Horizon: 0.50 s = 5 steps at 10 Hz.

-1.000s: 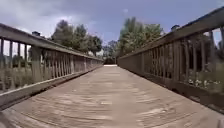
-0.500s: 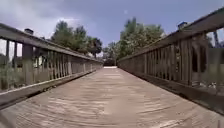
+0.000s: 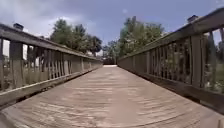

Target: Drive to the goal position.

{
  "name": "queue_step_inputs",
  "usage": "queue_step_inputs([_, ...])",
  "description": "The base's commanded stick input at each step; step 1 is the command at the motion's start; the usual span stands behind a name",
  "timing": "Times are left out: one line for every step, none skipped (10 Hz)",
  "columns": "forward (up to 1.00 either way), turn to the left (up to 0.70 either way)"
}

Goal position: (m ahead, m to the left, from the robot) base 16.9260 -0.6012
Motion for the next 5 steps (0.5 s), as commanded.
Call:
queue_step_inputs([0.50, 0.00])
queue_step_inputs([0.50, 0.00])
queue_step_inputs([0.50, 0.00])
queue_step_inputs([0.50, 0.00])
queue_step_inputs([0.50, 0.00])
